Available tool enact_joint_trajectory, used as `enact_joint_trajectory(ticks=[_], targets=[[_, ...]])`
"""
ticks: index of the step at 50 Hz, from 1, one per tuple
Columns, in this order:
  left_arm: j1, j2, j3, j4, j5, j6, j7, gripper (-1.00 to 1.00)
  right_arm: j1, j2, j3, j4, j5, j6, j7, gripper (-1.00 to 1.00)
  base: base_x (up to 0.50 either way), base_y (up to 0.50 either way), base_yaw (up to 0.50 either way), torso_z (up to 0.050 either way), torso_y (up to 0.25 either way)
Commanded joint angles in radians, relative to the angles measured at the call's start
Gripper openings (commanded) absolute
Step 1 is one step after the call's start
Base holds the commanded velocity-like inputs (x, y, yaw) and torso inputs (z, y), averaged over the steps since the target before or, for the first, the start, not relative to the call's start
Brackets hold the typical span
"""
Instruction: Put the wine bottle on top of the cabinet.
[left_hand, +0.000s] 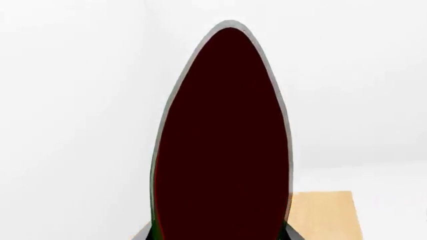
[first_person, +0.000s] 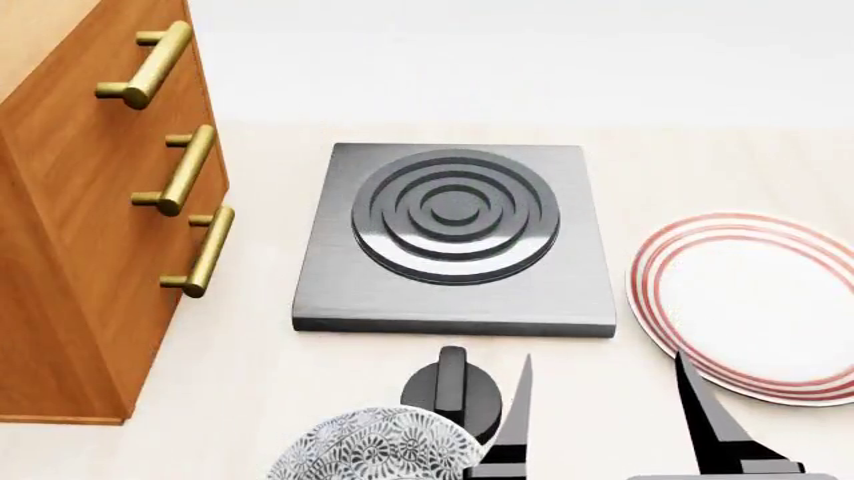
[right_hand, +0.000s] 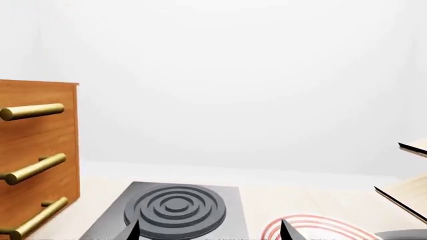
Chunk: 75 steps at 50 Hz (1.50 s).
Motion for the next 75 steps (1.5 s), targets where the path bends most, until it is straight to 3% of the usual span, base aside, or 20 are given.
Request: enact_joint_trajectory(ticks=[1, 48, 75], targets=[[-0.003, 0.019, -0.107, -0.096, -0.051, 0.002, 0.006, -1.00, -0.002, -0.016, 0.022, 0.000, -0.020, -0.001, -0.022, 1.00, 0.00, 0.00, 0.00, 0.000, 0.000], [0.219, 0.009, -0.295, -0.098, -0.188, 0.109, -0.023, -1.00, 0.002, -0.013, 0.000, 0.026, -0.028, -0.006, -0.017, 1.00, 0.00, 0.00, 0.00, 0.000, 0.001], [0.271, -0.005, -0.314, -0.067, -0.207, 0.113, -0.032, -1.00, 0.005, -0.010, -0.008, 0.032, -0.028, -0.011, -0.014, 1.00, 0.00, 0.00, 0.00, 0.000, 0.000]])
